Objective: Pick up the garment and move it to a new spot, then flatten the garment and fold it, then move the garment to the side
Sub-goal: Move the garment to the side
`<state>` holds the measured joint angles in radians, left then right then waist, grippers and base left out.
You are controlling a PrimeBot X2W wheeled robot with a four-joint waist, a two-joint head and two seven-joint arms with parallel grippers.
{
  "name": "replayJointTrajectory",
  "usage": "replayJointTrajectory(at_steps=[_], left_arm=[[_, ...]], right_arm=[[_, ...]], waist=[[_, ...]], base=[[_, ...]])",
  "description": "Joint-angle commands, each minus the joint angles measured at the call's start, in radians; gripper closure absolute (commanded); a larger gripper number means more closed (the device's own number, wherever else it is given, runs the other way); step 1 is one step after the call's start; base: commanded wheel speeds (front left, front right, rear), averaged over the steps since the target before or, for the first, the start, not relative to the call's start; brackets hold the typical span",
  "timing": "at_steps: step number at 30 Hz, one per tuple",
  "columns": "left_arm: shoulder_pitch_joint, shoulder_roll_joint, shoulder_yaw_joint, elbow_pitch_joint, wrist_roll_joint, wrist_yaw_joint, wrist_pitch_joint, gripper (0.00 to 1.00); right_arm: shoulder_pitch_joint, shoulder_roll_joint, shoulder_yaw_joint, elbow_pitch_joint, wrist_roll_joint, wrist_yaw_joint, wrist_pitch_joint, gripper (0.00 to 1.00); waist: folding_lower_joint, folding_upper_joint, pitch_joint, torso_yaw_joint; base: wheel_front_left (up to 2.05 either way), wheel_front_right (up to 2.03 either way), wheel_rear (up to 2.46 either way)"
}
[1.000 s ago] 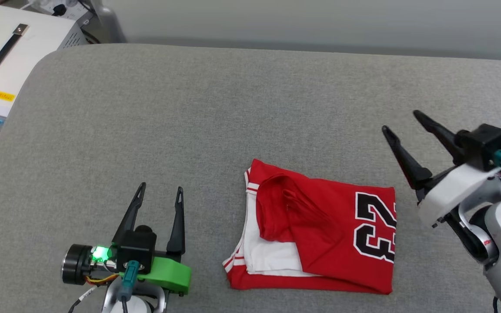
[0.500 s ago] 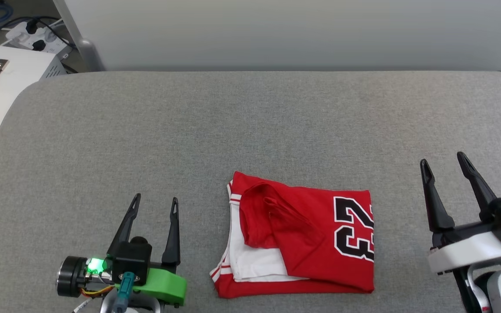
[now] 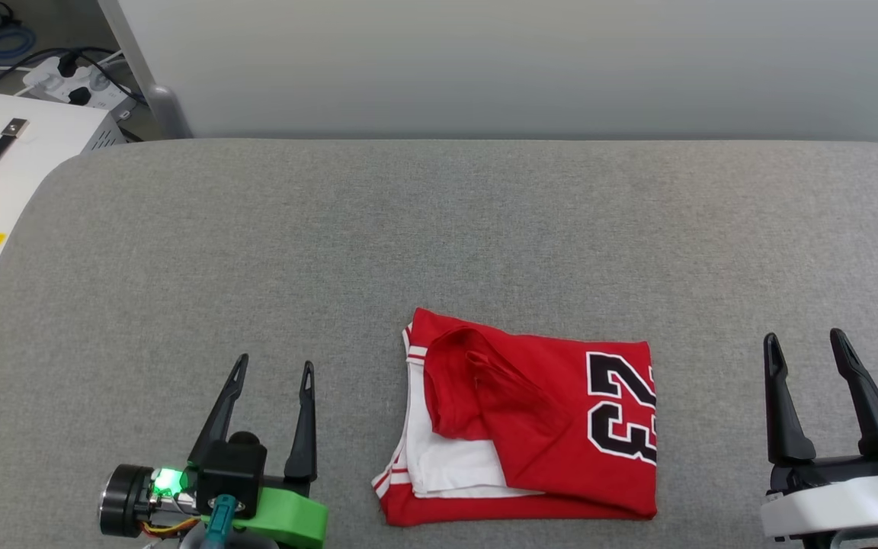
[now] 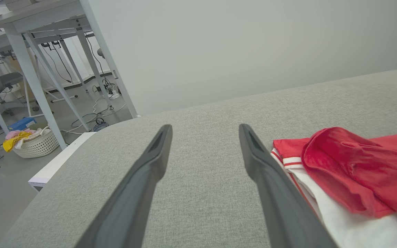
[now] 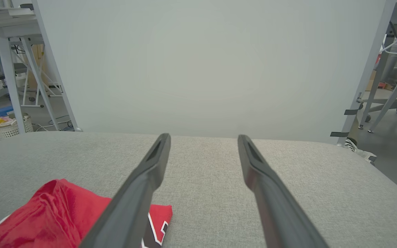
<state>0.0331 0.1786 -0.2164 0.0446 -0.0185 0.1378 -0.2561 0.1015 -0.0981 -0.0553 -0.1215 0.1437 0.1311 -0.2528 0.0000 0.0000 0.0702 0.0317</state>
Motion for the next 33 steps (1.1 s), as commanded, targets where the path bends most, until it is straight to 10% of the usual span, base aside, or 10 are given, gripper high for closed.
replayJointTrajectory(at_steps=[1,13,33], left_arm=[[0.013,0.007,0.000,-0.006,0.002,0.005,-0.006,0.00],[0.003,0.011,0.006,-0.015,-0.001,0.009,-0.006,0.00],[-0.047,0.005,-0.001,-0.015,0.000,-0.003,-0.006,0.00]], right_arm=[[0.012,0.003,-0.003,-0.008,-0.005,0.000,-0.009,0.00],[-0.130,-0.109,-0.009,0.003,0.073,0.000,0.036,0.00],[-0.283,-0.452,0.240,0.058,0.731,0.000,0.983,0.00]], waist=[[0.0000,0.0000,0.001,0.002],[0.0000,0.0000,0.012,0.015],[0.0000,0.0000,0.085,0.067]], base=[[0.00,0.00,0.00],[0.00,0.00,0.00],[0.00,0.00,0.00]])
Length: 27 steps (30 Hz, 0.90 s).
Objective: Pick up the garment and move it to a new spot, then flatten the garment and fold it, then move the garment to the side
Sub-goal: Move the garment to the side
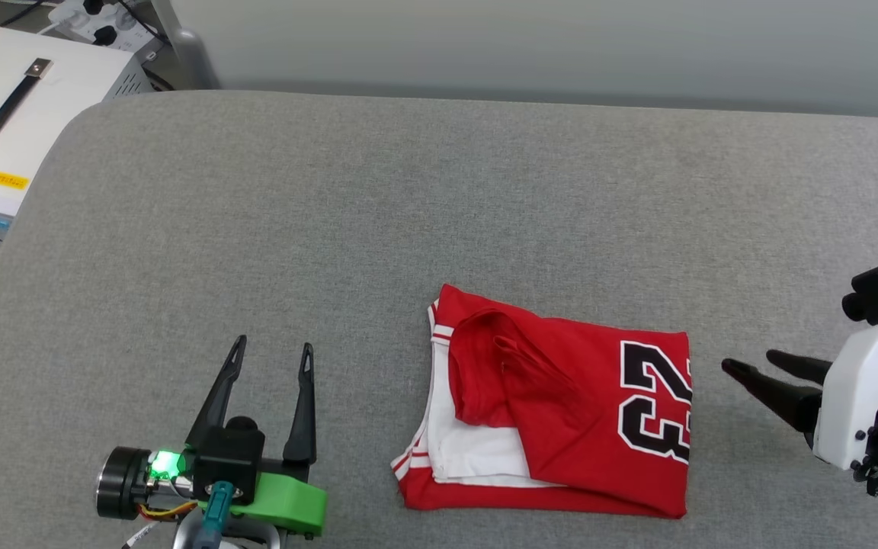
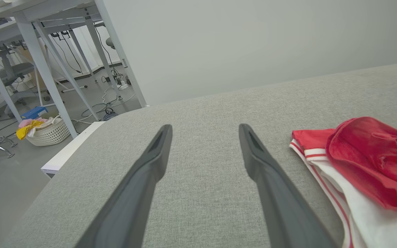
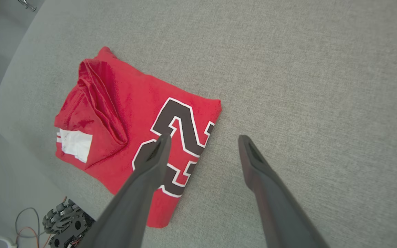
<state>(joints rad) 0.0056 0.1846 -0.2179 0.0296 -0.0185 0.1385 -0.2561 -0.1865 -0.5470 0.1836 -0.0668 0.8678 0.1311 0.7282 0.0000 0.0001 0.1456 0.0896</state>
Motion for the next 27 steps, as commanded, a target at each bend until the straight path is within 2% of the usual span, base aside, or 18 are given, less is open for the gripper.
replayJointTrajectory(at_steps=[1,4,9,16,23,24,25,27], left_arm=[[-0.022,-0.002,0.000,0.001,0.000,-0.003,-0.006,0.00],[-0.031,-0.005,-0.003,0.003,0.002,-0.003,-0.006,0.00],[-0.046,-0.007,-0.006,-0.002,0.005,-0.002,-0.006,0.00],[-0.082,-0.008,-0.013,-0.008,0.011,-0.002,-0.006,0.00],[-0.101,-0.016,-0.025,-0.002,0.010,-0.003,-0.006,0.00],[-0.101,-0.017,-0.025,-0.001,0.010,-0.002,-0.006,0.00],[-0.102,-0.018,-0.026,0.000,0.009,-0.001,-0.006,0.00],[-0.101,-0.019,-0.025,0.003,0.007,0.001,-0.006,0.00]], right_arm=[[0.009,0.000,0.005,0.011,0.023,0.000,0.021,0.00],[0.021,0.012,0.016,0.039,0.058,0.000,0.066,0.00],[0.018,0.041,0.049,0.093,0.064,0.000,0.072,0.00],[-0.038,0.096,0.132,0.190,0.084,0.000,0.013,0.00],[-0.058,0.086,0.224,0.247,0.084,0.000,-0.041,0.00],[-0.061,0.080,0.232,0.247,0.082,0.000,-0.053,0.69],[-0.064,0.073,0.240,0.248,0.082,0.000,-0.069,1.00],[-0.071,0.058,0.254,0.242,0.089,0.000,-0.090,1.00]], waist=[[0.0000,-0.0001,0.014,0.012],[0.0000,-0.0001,0.032,0.026],[0.0000,-0.0001,0.069,0.046],[0.0000,-0.0001,0.133,0.066],[0.0000,-0.0001,0.151,0.075],[0.0000,-0.0001,0.152,0.075],[0.0000,-0.0001,0.152,0.075],[0.0000,-0.0001,0.151,0.073]], base=[[0.00,0.00,0.00],[0.00,0.00,0.00],[0.00,0.00,0.00],[0.00,0.00,0.00],[0.00,0.00,0.00],[0.00,0.00,0.00],[0.00,0.00,0.00],[0.00,0.00,0.00]])
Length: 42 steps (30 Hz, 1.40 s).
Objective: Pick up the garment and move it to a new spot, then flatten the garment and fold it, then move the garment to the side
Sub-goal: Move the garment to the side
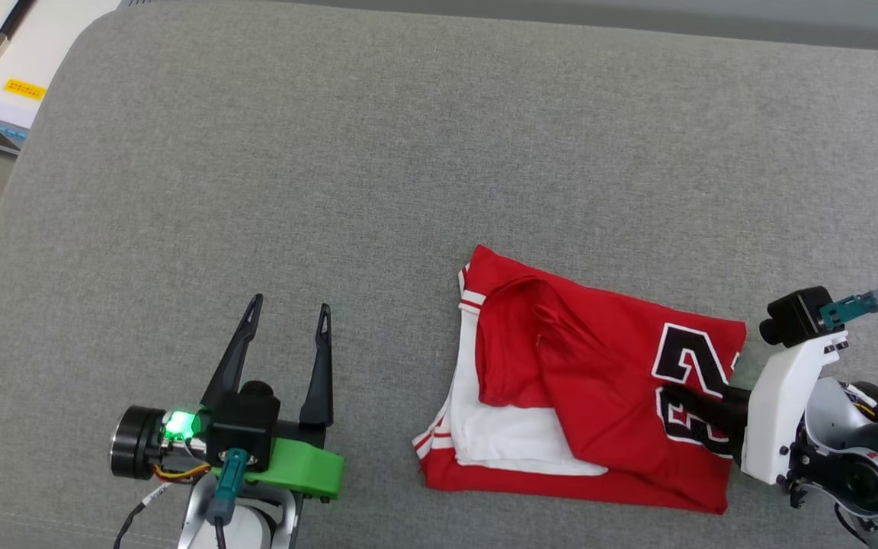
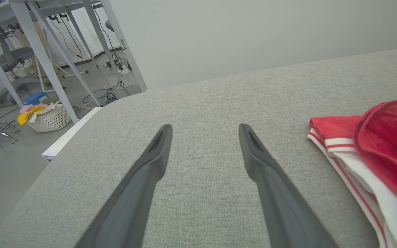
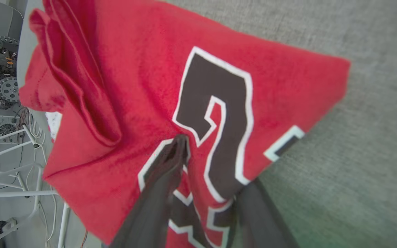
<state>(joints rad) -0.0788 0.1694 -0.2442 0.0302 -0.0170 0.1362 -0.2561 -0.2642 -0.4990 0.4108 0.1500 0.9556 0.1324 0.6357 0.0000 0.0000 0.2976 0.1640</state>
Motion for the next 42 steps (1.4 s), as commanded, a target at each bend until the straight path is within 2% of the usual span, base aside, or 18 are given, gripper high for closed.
replayJointTrajectory(at_steps=[1,9,13,21,28,29,34,42], left_arm=[[-0.017,-0.005,0.002,0.004,0.005,0.004,-0.006,0.00],[-0.012,-0.010,-0.001,0.012,0.002,0.006,-0.006,0.00],[0.004,-0.007,0.008,0.009,-0.001,0.013,-0.006,0.00],[0.008,-0.004,0.015,-0.005,-0.002,0.011,-0.006,0.00],[-0.004,0.007,0.021,-0.012,0.005,0.009,-0.006,0.00],[-0.014,0.015,0.030,-0.021,0.006,0.012,-0.006,0.00],[-0.044,0.032,0.036,-0.048,0.011,0.008,-0.006,0.00],[-0.098,0.051,0.023,-0.092,0.027,0.002,-0.006,0.00]], right_arm=[[0.003,0.003,0.030,0.021,0.002,-0.002,-0.011,1.00],[-0.013,-0.041,0.048,-0.039,0.034,-0.002,-0.091,1.00],[-0.022,-0.078,0.053,-0.091,0.021,-0.002,-0.117,1.00],[-0.065,-0.211,0.060,-0.181,-0.094,-0.002,-0.126,1.00],[-0.102,-0.281,0.028,-0.210,-0.143,-0.002,-0.119,1.00],[-0.129,-0.306,0.017,-0.213,-0.161,-0.002,-0.114,1.00],[-0.182,-0.329,-0.016,-0.194,-0.178,-0.002,-0.117,1.00],[-0.248,-0.410,-0.124,-0.064,-0.219,-0.002,-0.118,1.00]], waist=[[0.0000,0.0000,-0.002,-0.002],[0.0000,0.0000,-0.026,-0.015],[0.0000,0.0000,-0.038,-0.046],[0.0000,0.0000,-0.038,-0.157],[0.0000,0.0000,-0.015,-0.249],[0.0000,0.0000,0.010,-0.282],[0.0000,0.0000,0.074,-0.309],[0.0000,0.0000,0.178,-0.290]], base=[[0.00,0.00,0.00],[0.00,0.00,0.00],[0.00,0.00,0.00],[0.00,0.00,0.00],[0.00,0.00,0.00],[0.00,0.00,0.00],[0.00,0.00,0.00],[0.00,0.00,0.00]])
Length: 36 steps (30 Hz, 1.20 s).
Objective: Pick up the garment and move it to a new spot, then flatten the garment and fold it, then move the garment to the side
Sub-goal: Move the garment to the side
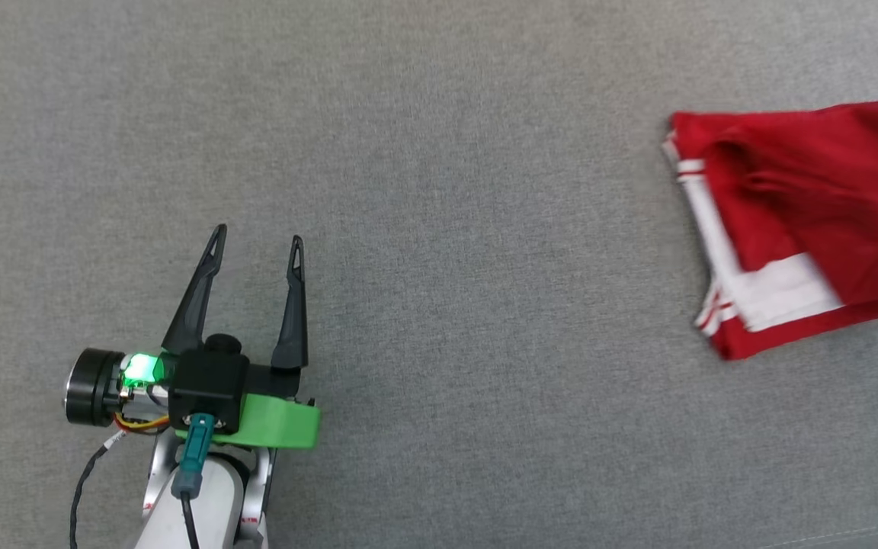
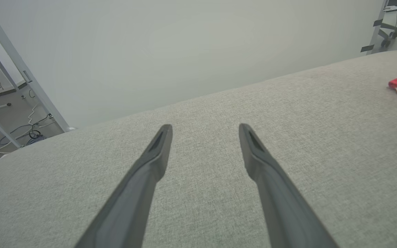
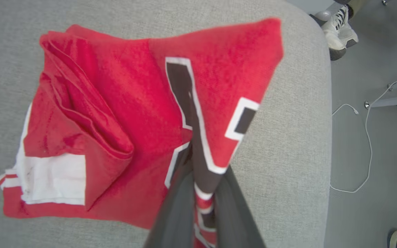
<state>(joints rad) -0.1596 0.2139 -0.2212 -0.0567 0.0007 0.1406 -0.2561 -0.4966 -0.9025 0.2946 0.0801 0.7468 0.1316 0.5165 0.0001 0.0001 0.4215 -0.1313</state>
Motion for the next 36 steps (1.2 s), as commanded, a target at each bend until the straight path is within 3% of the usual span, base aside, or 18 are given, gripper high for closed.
replayJointTrajectory(at_steps=[1,13,21,22,23,28,36], left_arm=[[-0.023,0.007,-0.002,-0.008,0.010,-0.002,-0.006,0.00],[-0.059,0.014,-0.015,-0.043,0.008,0.010,-0.006,0.00],[-0.080,0.024,-0.026,-0.053,0.011,0.020,-0.006,0.00],[-0.079,0.024,-0.027,-0.052,0.010,0.022,-0.006,0.00],[-0.078,0.025,-0.027,-0.049,0.008,0.023,-0.006,0.00],[-0.067,0.022,-0.032,-0.036,0.000,0.030,-0.006,0.00],[-0.008,0.012,-0.029,-0.009,-0.023,0.041,-0.006,0.00]], right_arm=[[-0.021,-0.020,-0.026,0.029,-0.016,-0.001,0.002,1.00],[-0.089,-0.057,-0.256,0.279,-0.064,-0.001,0.004,1.00],[-0.154,-0.043,-0.282,0.450,-0.112,-0.001,-0.083,1.00],[-0.160,-0.039,-0.281,0.463,-0.123,-0.001,-0.096,0.62],[-0.167,-0.035,-0.277,0.478,-0.141,-0.001,-0.114,0.00],[-0.184,-0.013,-0.264,0.532,-0.189,-0.001,-0.199,0.00],[-0.174,0.013,-0.271,0.524,-0.282,-0.001,-0.441,0.00]], waist=[[-0.0001,-0.0001,0.065,0.011],[-0.0001,-0.0001,0.149,0.045],[-0.0001,-0.0001,0.159,0.061],[-0.0001,-0.0001,0.154,0.060],[-0.0001,-0.0001,0.147,0.060],[-0.0001,-0.0001,0.097,0.057],[-0.0001,-0.0001,-0.040,0.058]], base=[[0.00,0.00,0.00],[0.00,0.00,0.00],[0.00,0.00,0.00],[0.00,0.00,0.00],[0.00,0.00,0.00],[0.00,0.00,0.00],[0.00,0.00,0.00]])
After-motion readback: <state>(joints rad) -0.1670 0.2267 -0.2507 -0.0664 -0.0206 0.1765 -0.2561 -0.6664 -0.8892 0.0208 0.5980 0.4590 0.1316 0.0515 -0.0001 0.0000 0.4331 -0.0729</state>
